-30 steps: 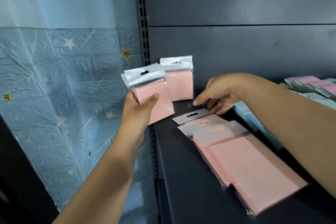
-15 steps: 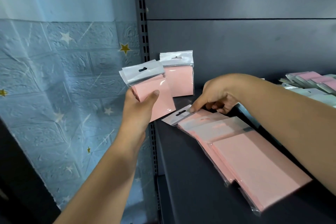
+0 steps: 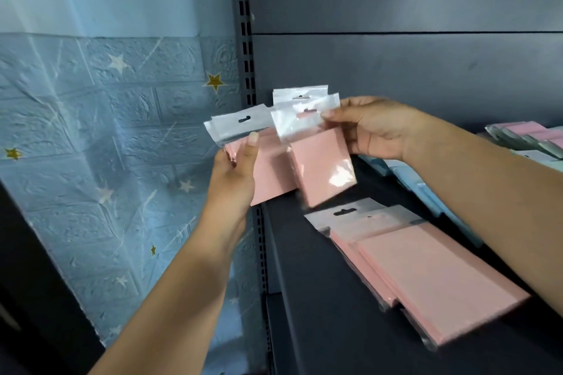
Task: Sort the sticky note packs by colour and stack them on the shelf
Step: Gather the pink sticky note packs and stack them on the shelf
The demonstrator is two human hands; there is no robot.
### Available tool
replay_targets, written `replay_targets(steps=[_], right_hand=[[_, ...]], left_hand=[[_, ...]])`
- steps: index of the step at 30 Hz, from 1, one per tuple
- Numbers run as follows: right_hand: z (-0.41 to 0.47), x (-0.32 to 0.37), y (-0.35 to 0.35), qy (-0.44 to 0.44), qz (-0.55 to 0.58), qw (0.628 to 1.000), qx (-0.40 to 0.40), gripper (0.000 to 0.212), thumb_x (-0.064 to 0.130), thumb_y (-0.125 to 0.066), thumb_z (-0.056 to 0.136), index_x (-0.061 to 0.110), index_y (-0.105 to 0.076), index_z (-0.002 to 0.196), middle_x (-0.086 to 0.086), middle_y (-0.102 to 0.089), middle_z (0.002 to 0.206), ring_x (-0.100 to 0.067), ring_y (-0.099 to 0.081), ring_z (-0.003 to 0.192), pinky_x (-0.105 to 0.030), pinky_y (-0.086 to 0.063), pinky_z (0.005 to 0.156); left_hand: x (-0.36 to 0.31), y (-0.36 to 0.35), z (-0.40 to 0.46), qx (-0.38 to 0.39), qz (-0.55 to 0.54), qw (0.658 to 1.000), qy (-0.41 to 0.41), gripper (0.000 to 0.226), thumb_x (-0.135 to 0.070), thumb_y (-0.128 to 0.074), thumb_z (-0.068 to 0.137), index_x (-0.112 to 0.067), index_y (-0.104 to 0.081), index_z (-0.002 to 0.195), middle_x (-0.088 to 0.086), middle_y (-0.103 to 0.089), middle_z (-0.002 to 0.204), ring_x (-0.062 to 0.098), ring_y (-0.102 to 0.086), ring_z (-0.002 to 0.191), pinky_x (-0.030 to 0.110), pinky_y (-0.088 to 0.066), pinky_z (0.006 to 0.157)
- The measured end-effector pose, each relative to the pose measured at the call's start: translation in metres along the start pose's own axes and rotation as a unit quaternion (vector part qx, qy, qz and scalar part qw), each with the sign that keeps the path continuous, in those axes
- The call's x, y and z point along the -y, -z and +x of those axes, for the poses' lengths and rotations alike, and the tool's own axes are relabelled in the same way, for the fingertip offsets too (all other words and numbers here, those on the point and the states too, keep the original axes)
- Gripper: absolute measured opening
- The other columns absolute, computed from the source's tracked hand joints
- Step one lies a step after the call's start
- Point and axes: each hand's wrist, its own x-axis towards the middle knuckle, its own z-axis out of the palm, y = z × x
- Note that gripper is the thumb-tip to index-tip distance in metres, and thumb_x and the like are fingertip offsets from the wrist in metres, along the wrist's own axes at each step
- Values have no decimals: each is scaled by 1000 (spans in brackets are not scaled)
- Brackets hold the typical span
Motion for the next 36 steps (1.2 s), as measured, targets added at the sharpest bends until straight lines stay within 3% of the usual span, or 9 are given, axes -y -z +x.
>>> replay_targets(steps=[4,7,11,14,20,24,28,31,36], right_hand=[[4,-9,-14,62,91,993,-38,18,3,-60,86,13,-54,72,-1,-64,57,-14,-57,59,-30,-50,64],[3,-16,-27,86,105,990,-31,20,5,-61,86,14,-51,71,-2,-59,69,-12,-55,63,-28,-47,66],[6,-14,-26,70,129,989,12,17,-1,-61,76,13,-52,79,-6,-58,77,-13,-57,66,-25,-48,63],[4,-11,-13,12,91,991,95,36,-6,-42,73,12,-49,103,-8,-57,85,-14,-59,66,-23,-49,62],[3,-10,7,-1,-48,995,91,42,-15,-54,82,12,-54,115,-9,-65,103,-17,-63,88,-26,-56,78],[2,-12,12,-18,-126,988,90,39,-5,-62,82,-1,-55,120,-10,-65,105,-15,-64,87,-22,-55,80],[3,-11,9,19,-135,989,63,39,-7,-60,83,-4,-55,122,-20,-62,120,-18,-64,91,-23,-57,76],[3,-11,11,23,-156,986,59,35,-7,-57,85,-1,-57,119,-17,-62,122,-19,-63,97,-22,-56,77],[2,-12,15,-2,-201,976,80,27,-3,-55,88,9,-62,111,-9,-66,116,-15,-64,95,-21,-53,82]], left_hand=[[-6,-6,-4,33,53,998,-19,42,-64,-53,72,-31,-47,97,-12,-59,104,9,-57,102,32,-45,96],[-8,-9,-6,70,92,993,-41,43,-39,-62,82,-23,-40,115,-20,-54,95,-7,-52,85,8,-47,68],[-7,-12,-4,120,117,984,-59,28,-20,-59,89,-29,-39,107,-22,-53,95,-9,-52,85,22,-48,80],[-6,-12,-2,142,111,983,-47,19,-18,-50,93,-34,-39,95,-21,-52,93,-9,-51,82,15,-43,71],[-3,-12,-1,149,172,969,-93,39,-17,-51,93,-27,-21,116,-15,-44,113,1,-48,104,11,-41,81],[9,-9,-8,98,216,963,-128,49,-32,-53,91,-20,-34,135,3,-46,134,15,-43,125,32,-37,106],[1,-17,-11,77,226,962,-131,36,-13,-42,97,-17,-41,132,-9,-51,115,5,-48,101,-2,-36,71],[-4,-20,-6,100,243,956,-129,38,-13,-39,98,-19,-38,135,-13,-48,111,4,-46,101,9,-33,68],[6,-14,-6,139,297,937,-119,49,-14,-33,99,-24,-22,146,-9,-49,127,2,-43,106,8,-33,73]])
